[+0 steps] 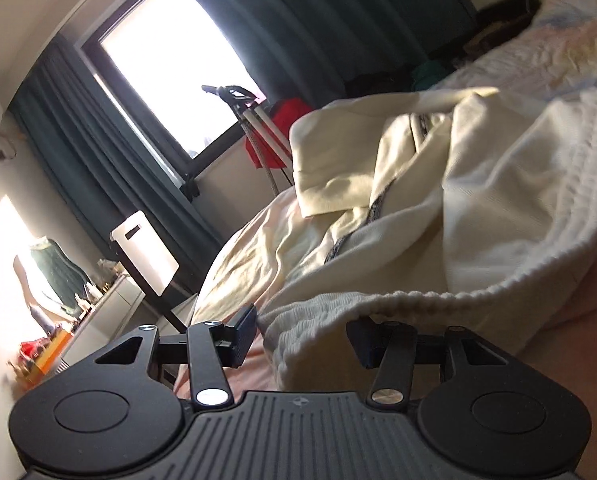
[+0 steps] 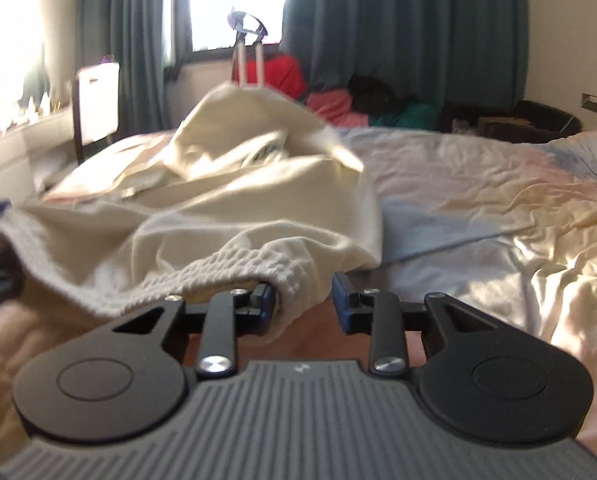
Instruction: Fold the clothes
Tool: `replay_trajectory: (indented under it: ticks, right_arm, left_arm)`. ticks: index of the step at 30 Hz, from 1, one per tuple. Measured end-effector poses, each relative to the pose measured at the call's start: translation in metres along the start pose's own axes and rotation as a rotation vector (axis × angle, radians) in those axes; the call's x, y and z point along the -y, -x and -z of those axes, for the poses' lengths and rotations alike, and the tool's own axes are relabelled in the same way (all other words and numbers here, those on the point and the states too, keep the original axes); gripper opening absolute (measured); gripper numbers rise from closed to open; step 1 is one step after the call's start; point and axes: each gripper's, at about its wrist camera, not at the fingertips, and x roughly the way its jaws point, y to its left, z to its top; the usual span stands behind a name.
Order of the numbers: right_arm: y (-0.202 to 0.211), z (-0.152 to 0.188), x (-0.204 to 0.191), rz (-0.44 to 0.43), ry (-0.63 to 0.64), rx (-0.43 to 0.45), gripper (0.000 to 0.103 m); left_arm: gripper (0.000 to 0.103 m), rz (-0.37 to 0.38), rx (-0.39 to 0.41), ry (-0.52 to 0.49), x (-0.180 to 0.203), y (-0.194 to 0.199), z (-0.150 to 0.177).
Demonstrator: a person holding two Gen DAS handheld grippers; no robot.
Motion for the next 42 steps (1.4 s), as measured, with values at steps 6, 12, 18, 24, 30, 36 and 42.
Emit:
replay_trajectory:
  ticks: [6,12,18,24,30,36,42]
  right_arm:
    - [-0.038,0.014,0.001,-0.032,0.014,-0.207,0.032]
    - [0.000,-0.007,-0.004,-0.015,0.060,-0.003,0.016]
    - [0.037,-0.011,-0.037,-0.061,0.311,0.061,0.017]
    - [0.001,0.014,-0.042,-0.144,0.334,-0.203,0.020]
    - [0.017,-0.008,-0.012,-0.250,0.200,-0.236,0.031]
    - [0.033,-0.023,0.023,-0.465,-0.062,-0.267,0.049]
    - [0.005,-0.018,0.053,-0.326,-0.318,-0.262,0.072]
  left_arm:
    - [0.016,0.065,-0.008,0.351,-0.051,-0.007,-0.001]
    - [0.012,0.176,-0.017,0.757,-0.109,-0.005,0.016]
    - [0.015,0.166,-0.298,0.919,-0.123,-0.032,0.050]
    - [0.037,0.195,-0.403,0.923,-0.127,-0.037,0.068]
    - [0.046,0.336,-0.373,1.033,-0.145,0.007,0.075]
    - [0.085,0.415,-0.204,1.197,-0.149,0.054,0.074]
    - [0.087,0.292,-0.319,1.186,-0.139,0.013,0.067]
